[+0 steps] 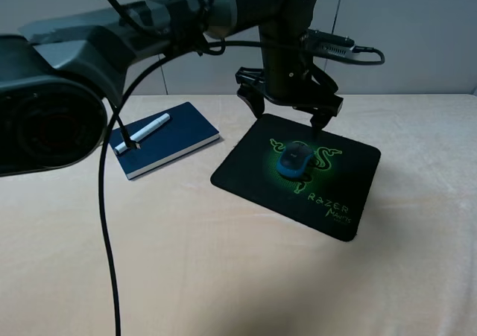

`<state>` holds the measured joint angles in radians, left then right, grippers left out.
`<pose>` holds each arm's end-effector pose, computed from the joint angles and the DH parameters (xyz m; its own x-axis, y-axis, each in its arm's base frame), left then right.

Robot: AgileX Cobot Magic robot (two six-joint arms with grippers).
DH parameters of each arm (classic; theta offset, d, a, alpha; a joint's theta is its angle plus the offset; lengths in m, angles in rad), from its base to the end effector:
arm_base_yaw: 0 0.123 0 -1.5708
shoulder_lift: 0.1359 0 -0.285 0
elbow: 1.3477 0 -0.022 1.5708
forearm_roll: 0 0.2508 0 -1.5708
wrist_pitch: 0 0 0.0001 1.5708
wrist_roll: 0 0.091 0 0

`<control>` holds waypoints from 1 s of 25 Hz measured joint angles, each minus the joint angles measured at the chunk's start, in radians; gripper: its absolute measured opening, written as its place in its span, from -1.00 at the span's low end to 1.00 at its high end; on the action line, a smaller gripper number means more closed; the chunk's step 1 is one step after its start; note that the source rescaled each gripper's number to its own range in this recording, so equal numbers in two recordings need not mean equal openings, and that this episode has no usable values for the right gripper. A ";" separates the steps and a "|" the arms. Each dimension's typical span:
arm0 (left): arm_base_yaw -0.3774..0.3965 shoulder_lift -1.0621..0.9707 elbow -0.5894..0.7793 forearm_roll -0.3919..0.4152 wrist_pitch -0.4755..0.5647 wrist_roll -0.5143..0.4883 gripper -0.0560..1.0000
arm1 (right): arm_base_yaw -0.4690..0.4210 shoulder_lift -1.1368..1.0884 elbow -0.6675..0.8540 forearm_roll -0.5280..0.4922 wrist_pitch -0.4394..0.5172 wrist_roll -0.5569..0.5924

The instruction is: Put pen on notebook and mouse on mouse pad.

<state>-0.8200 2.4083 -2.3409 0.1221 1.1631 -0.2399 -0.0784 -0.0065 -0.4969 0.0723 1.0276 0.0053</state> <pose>0.3646 -0.3759 0.2280 -0.7408 0.5170 -0.4288 0.5642 0.8254 0.0205 -0.0038 0.0059 0.2793 -0.4195 0.0757 -0.9046 0.0402 0.9971 0.0648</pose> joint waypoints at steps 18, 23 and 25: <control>0.000 -0.377 0.266 -0.107 0.001 0.126 1.00 | 0.000 0.000 0.000 0.000 0.000 -0.005; 0.000 -0.556 0.465 -0.104 0.001 0.127 1.00 | 0.000 0.000 0.000 0.000 0.000 -0.005; 0.000 -0.629 0.549 -0.101 0.001 0.127 1.00 | 0.000 0.000 0.000 0.000 0.000 -0.005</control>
<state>-0.8200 1.7789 -1.7915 0.0216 1.1643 -0.1128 -0.0784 -0.0065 -0.4969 0.0723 1.0276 0.0000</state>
